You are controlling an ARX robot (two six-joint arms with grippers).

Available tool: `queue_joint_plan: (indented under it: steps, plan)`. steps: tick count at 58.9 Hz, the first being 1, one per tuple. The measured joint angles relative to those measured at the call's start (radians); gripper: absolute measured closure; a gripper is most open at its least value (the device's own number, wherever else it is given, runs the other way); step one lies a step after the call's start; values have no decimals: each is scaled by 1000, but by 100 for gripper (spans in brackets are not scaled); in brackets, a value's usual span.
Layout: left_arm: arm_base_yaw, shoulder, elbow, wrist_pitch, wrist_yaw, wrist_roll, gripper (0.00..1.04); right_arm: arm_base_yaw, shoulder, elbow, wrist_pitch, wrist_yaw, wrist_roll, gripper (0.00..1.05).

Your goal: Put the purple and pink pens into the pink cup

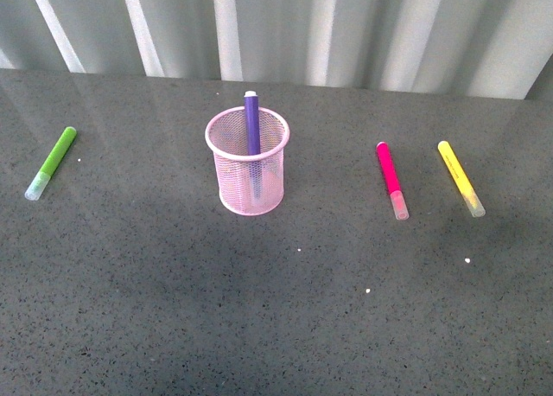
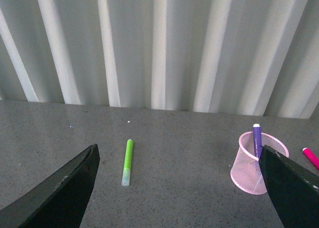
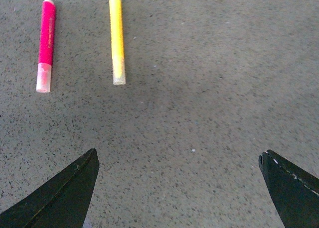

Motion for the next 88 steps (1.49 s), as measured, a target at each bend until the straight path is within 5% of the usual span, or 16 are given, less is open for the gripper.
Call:
queue_joint_plan:
  steps: [19, 88]
  plan:
    - [0, 0, 0, 0, 0, 0, 7, 148, 407, 280, 63, 3, 27, 7]
    - [0, 0, 0, 0, 0, 0, 7, 267, 972, 904, -26, 8, 117, 7]
